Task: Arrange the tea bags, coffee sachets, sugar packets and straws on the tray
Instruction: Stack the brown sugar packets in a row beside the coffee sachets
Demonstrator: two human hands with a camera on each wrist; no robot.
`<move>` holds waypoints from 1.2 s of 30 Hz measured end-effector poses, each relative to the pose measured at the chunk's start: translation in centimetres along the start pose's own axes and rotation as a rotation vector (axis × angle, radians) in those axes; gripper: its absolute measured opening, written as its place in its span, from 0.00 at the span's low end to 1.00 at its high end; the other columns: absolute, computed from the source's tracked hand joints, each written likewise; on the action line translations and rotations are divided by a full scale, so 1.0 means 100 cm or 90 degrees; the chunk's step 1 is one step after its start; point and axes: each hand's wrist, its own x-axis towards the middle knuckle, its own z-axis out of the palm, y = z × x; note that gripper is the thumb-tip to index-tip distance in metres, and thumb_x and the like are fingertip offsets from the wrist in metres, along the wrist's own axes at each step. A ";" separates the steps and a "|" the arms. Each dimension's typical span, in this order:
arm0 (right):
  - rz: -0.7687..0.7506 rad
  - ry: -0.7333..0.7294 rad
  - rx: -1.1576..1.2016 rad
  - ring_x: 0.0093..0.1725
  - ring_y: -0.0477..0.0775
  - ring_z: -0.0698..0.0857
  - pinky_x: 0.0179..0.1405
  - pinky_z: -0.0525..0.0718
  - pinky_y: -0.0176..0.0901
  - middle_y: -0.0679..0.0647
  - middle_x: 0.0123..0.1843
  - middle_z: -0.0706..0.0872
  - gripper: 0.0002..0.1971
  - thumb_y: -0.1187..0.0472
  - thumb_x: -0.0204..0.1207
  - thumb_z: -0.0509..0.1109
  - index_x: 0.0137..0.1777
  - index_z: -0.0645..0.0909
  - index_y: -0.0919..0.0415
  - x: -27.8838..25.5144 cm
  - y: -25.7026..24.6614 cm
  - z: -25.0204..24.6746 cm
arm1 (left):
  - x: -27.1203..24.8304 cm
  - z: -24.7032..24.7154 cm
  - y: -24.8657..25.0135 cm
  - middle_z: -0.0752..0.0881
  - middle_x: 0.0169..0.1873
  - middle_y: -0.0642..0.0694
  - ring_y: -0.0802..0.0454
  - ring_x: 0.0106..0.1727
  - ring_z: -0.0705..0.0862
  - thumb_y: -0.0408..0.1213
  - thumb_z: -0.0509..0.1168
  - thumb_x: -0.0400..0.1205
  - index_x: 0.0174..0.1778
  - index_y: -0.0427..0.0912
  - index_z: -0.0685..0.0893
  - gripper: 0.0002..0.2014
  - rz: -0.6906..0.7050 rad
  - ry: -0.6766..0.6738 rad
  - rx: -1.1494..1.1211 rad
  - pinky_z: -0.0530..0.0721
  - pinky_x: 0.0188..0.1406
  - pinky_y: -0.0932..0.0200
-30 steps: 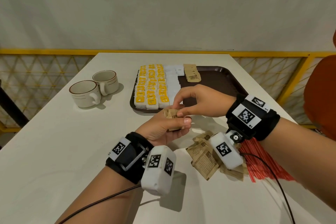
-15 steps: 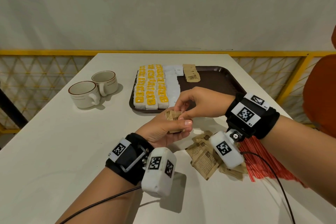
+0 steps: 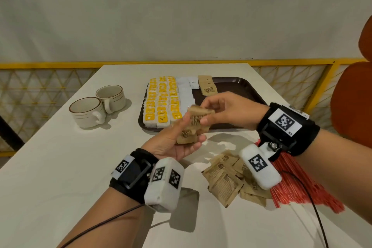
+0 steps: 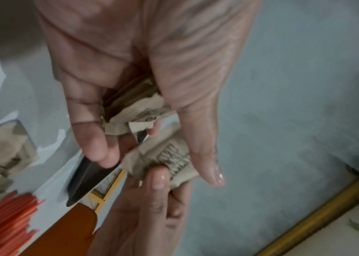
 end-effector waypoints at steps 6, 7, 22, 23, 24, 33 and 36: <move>0.085 0.224 0.246 0.41 0.53 0.89 0.38 0.91 0.44 0.58 0.46 0.88 0.08 0.72 0.76 0.70 0.50 0.76 0.64 0.018 0.012 -0.053 | 0.039 0.007 0.060 0.79 0.27 0.47 0.53 0.29 0.83 0.33 0.63 0.84 0.56 0.43 0.81 0.07 0.049 0.128 0.179 0.85 0.29 0.60; 0.105 0.244 0.237 0.42 0.54 0.88 0.40 0.91 0.45 0.60 0.47 0.88 0.08 0.72 0.76 0.70 0.50 0.76 0.63 0.026 0.018 -0.063 | 0.049 0.009 0.069 0.78 0.27 0.47 0.52 0.28 0.82 0.31 0.60 0.85 0.54 0.42 0.81 0.07 0.054 0.132 0.205 0.85 0.29 0.60; 0.350 0.189 -0.047 0.42 0.58 0.86 0.51 0.87 0.56 0.61 0.44 0.88 0.05 0.69 0.74 0.74 0.44 0.82 0.60 0.129 0.103 -0.115 | 0.192 0.025 0.081 0.78 0.62 0.33 0.34 0.72 0.75 0.19 0.51 0.84 0.72 0.32 0.73 0.20 0.008 0.269 0.310 0.79 0.63 0.45; 0.357 0.197 -0.032 0.40 0.57 0.86 0.50 0.88 0.55 0.61 0.42 0.88 0.05 0.69 0.74 0.74 0.43 0.81 0.60 0.132 0.106 -0.115 | 0.197 0.025 0.080 0.78 0.66 0.33 0.34 0.72 0.75 0.20 0.52 0.84 0.73 0.32 0.72 0.21 0.007 0.270 0.316 0.79 0.63 0.46; 0.359 0.202 -0.016 0.38 0.56 0.86 0.49 0.88 0.52 0.60 0.41 0.88 0.06 0.70 0.74 0.74 0.42 0.80 0.61 0.136 0.110 -0.115 | 0.202 0.024 0.079 0.76 0.69 0.32 0.33 0.72 0.74 0.19 0.52 0.84 0.73 0.33 0.73 0.21 0.008 0.270 0.317 0.80 0.62 0.46; 0.371 0.218 0.026 0.35 0.53 0.88 0.41 0.91 0.47 0.60 0.44 0.88 0.14 0.72 0.70 0.78 0.49 0.78 0.59 0.144 0.126 -0.118 | 0.221 0.027 0.077 0.74 0.62 0.35 0.37 0.67 0.76 0.20 0.49 0.85 0.71 0.36 0.75 0.21 -0.014 0.284 0.326 0.80 0.54 0.47; 0.382 0.206 0.038 0.39 0.57 0.89 0.48 0.90 0.52 0.65 0.47 0.89 0.15 0.72 0.69 0.78 0.49 0.76 0.61 0.142 0.125 -0.118 | 0.222 0.027 0.076 0.71 0.60 0.37 0.35 0.69 0.74 0.20 0.46 0.86 0.69 0.38 0.77 0.21 -0.033 0.294 0.309 0.79 0.50 0.48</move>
